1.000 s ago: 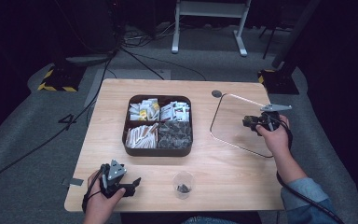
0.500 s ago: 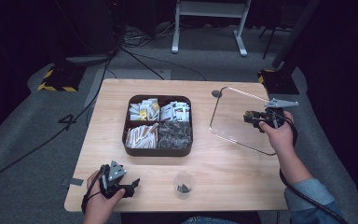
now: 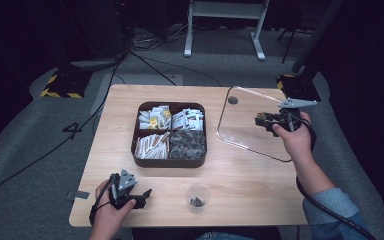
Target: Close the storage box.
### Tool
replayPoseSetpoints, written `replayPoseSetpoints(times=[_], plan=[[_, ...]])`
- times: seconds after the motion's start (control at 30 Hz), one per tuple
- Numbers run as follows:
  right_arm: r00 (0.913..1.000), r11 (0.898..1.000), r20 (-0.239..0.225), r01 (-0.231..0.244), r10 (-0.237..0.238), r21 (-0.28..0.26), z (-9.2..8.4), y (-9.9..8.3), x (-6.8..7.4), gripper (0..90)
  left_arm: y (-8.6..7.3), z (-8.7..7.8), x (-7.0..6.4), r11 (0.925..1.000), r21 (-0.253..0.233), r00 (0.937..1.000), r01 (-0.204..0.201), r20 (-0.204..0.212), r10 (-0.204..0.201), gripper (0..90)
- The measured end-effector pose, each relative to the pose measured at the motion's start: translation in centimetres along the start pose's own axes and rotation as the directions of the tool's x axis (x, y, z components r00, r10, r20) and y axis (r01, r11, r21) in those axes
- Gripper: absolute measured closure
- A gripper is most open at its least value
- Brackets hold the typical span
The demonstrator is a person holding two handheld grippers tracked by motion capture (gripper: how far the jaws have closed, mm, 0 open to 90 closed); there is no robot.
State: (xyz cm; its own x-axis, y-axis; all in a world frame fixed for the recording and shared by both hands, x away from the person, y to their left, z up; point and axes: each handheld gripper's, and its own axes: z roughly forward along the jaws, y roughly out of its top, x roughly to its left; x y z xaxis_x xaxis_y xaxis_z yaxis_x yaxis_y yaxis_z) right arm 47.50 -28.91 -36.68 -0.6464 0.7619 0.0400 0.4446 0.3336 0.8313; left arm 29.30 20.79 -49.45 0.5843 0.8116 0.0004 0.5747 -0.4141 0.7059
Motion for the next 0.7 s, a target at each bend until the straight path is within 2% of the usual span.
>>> replayPoseSetpoints(times=[0.13,0.33,0.7], plan=[[0.9998,1.000,-0.016,0.010,-0.010,-0.007,0.0,1.1,0.9,58.7,-0.1,0.0,0.0,1.0000,0.003,1.0000,0.001,0.005,-0.001,17.9],[0.9975,0.999,-0.056,0.042,-0.042,0.002,1.0,2.6,2.6,58.7,-0.3,-0.4,0.0,0.9998,-0.018,1.0000,0.003,-0.003,-0.003,18.0],[0.9861,0.995,-0.135,0.099,-0.097,0.010,4.7,5.2,6.1,58.7,-1.8,-2.2,0.0,0.9984,-0.046,0.9989,0.033,-0.032,-0.035,18.0]])
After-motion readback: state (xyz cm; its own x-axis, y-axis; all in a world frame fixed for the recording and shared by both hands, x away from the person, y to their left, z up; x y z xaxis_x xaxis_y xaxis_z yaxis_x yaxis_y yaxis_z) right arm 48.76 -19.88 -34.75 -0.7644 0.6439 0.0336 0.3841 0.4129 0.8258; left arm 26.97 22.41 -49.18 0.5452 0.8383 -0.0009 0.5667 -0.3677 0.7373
